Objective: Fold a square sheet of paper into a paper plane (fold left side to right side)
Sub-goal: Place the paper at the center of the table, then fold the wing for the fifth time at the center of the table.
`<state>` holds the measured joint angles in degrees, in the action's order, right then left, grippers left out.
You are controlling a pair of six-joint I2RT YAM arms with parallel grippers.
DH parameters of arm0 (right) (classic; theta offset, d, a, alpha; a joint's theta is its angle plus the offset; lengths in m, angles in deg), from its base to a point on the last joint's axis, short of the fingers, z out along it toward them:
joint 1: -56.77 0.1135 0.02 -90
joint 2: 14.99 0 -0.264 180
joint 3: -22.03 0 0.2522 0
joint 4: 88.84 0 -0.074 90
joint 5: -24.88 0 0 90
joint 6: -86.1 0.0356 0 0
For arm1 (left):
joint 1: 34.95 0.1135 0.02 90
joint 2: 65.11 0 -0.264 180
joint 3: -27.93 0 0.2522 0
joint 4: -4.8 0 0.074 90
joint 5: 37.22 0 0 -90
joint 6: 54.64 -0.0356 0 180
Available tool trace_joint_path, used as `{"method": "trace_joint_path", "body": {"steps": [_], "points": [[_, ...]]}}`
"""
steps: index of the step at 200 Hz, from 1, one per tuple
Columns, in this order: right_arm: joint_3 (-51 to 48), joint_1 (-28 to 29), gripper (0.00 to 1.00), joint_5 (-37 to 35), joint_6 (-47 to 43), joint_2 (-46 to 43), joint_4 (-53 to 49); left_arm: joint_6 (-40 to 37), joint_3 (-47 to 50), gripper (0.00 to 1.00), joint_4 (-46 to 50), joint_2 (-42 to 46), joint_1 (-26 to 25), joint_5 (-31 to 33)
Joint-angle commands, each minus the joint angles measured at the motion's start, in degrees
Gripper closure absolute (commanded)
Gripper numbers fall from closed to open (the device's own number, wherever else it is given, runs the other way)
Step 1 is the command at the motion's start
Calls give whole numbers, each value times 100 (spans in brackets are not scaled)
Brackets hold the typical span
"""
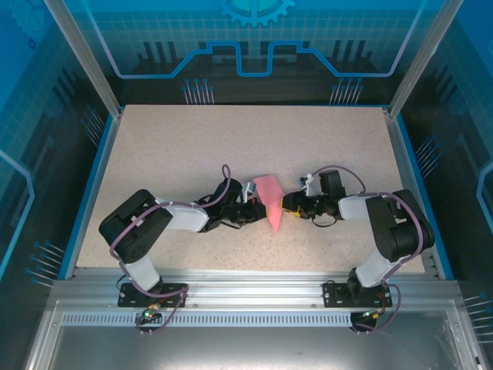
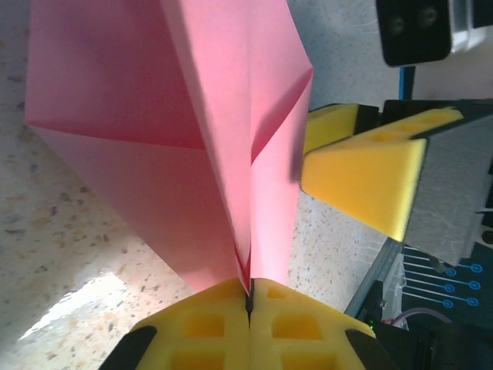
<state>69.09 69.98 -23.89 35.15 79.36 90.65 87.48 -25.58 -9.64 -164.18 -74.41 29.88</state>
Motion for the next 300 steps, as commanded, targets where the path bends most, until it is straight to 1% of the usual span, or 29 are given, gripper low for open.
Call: {"method": "trace_joint_path", "body": {"steps": [1, 16, 21, 23, 24, 30, 42, 50, 56, 61, 77, 103, 123, 141, 158, 169, 203, 216, 237, 251, 266, 278, 300], "points": [[194, 74, 57, 277, 136, 167, 191, -123, 47, 100, -431, -13, 36, -327], [187, 101, 67, 289, 153, 216, 368, -97, 46, 100, -489, -111, 34, -341], [173, 109, 72, 271, 149, 207, 376, -90, 42, 100, -506, -149, 43, -343], [171, 110, 73, 267, 148, 203, 373, -82, 38, 100, -509, -159, 39, -340], [162, 111, 75, 255, 141, 202, 371, -85, 38, 100, -514, -167, 37, -348], [130, 109, 81, 211, 125, 170, 360, -87, 42, 99, -521, -201, 42, -348], [90, 122, 93, 100, 62, 107, 299, -104, 20, 93, -481, -253, 42, -330], [67, 129, 98, 4, 10, 70, 257, -128, 24, 88, -428, -269, 52, -320], [50, 155, 100, -77, -15, 38, 256, -152, 34, 83, -363, -253, 68, -291], [34, 170, 100, -139, -49, 9, 83, -185, 41, 80, -292, -222, 83, -276], [-33, 276, 100, -385, -107, -119, -14, -275, 147, 72, -36, -47, 160, -193], [-130, 491, 100, -727, -134, -338, -46, -479, 424, 61, 523, 614, 308, -31], [-148, 665, 100, -927, -159, -457, -59, -648, 496, 58, 1047, 1142, 326, 52], [-173, 816, 100, -1152, -195, -582, -120, -574, 512, 59, 1145, 1397, 325, 15], [-166, 920, 100, -1296, -230, -649, -189, -413, 427, 63, 1035, 1341, 287, -4], [-175, 971, 100, -1375, -231, -679, -215, -365, 276, 65, 988, 1139, 236, -12], [-175, 1025, 99, -1417, -239, -698, -280, -241, -372, 69, 852, 133, -34, -117], [-166, 1033, 98, -1452, -278, -698, -350, -207, -489, 71, 938, -96, -64, 12], [-131, 1030, 94, -1517, -422, -715, -566, -204, -446, 73, 1043, -219, -62, 161], [-105, 1031, 89, -1479, -523, -725, -677, -196, -388, 74, 1059, -266, -62, 154], [-96, 1039, 86, -1355, -604, -741, -789, -176, -336, 75, 1047, -326, -62, 175], [-135, 1060, 82, -1305, -659, -775, -869, -153, -315, 75, 1012, -393, -62, 194], [-250, 1135, 78, -1329, -704, -839, -948, -154, -341, 76, 993, -522, -53, 215]]}}
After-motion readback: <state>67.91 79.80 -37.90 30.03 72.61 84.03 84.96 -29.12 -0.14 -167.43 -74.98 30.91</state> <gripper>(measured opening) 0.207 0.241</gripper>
